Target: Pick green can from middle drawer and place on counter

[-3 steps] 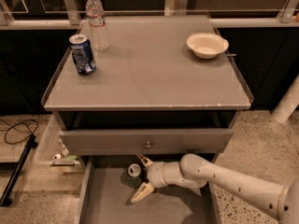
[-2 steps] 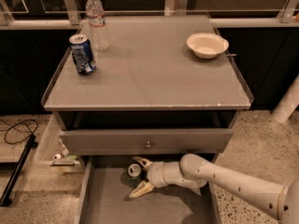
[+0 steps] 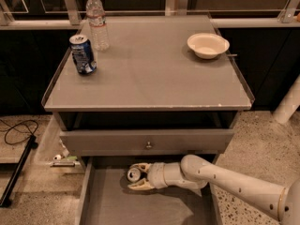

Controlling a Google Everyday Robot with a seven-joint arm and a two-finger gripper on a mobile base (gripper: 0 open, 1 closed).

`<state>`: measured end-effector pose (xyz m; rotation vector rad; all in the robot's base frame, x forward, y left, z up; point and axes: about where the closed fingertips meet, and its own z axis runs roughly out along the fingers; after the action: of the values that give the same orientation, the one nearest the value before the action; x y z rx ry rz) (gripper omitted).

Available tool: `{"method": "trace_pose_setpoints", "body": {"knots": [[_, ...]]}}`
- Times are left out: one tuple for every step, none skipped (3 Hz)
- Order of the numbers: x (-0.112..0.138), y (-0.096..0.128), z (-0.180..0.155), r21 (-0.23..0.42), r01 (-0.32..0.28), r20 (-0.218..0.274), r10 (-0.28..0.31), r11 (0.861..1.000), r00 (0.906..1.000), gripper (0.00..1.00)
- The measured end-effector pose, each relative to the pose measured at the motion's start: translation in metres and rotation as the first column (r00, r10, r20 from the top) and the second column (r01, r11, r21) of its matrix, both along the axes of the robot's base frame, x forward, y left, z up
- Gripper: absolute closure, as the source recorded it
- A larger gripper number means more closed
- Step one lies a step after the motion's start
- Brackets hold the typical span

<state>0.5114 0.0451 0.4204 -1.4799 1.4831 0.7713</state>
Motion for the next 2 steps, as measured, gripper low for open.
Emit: {"method": "trace_pose_setpoints", "body": {"knots": [[-0.0002, 0.0, 0.0001, 0.0, 0.0, 0.0, 0.0, 1.0, 1.0, 0.88], [-0.0051, -0.0008, 0.002, 0.008, 0.001, -0.004, -0.001, 1.0, 1.0, 1.0]]}}
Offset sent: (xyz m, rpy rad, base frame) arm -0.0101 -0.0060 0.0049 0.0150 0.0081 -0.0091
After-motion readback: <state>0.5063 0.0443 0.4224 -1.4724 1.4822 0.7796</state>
